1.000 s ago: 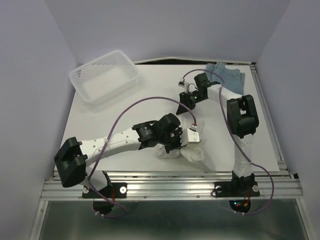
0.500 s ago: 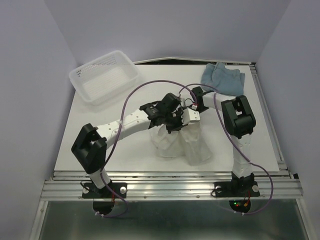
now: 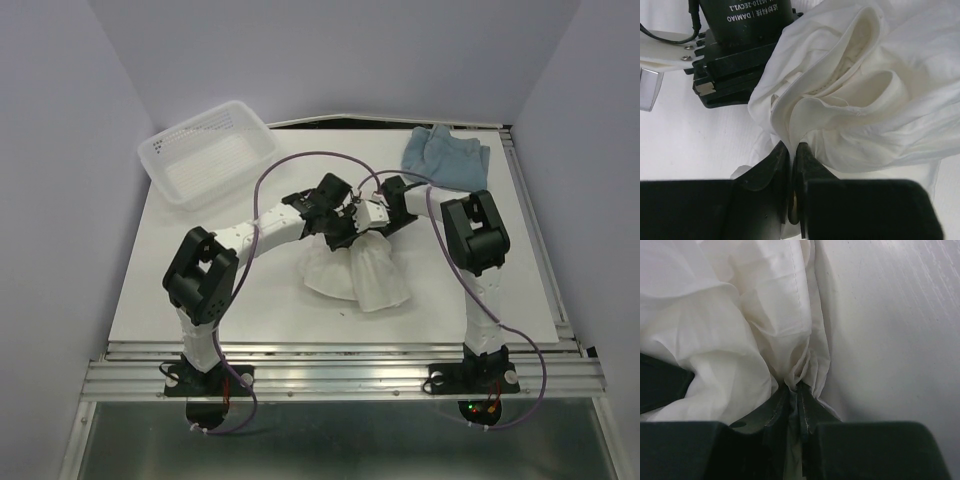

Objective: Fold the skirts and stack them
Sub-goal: Fold the skirt

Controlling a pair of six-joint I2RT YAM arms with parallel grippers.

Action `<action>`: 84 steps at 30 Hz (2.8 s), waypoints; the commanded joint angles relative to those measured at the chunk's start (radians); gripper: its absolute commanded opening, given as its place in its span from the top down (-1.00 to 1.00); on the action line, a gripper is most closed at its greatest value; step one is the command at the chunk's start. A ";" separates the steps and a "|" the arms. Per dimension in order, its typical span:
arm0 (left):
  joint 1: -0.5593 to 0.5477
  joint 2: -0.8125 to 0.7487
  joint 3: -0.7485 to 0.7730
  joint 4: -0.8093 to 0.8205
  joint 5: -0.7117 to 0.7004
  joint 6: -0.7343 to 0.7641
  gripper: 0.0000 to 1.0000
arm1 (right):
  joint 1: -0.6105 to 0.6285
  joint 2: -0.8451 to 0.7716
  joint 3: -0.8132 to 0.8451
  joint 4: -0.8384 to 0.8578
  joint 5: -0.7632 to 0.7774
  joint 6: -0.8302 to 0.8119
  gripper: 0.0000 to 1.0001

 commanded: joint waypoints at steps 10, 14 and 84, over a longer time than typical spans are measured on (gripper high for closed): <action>-0.007 -0.043 -0.081 0.152 -0.022 0.024 0.43 | -0.023 0.025 0.237 -0.042 0.173 0.066 0.45; -0.013 -0.048 -0.103 0.174 -0.041 0.039 0.07 | -0.075 0.063 0.423 -0.057 0.226 0.127 0.05; 0.374 -0.411 -0.278 0.199 0.180 -0.800 -0.97 | -0.098 -0.809 -0.336 0.198 0.438 0.658 -1.00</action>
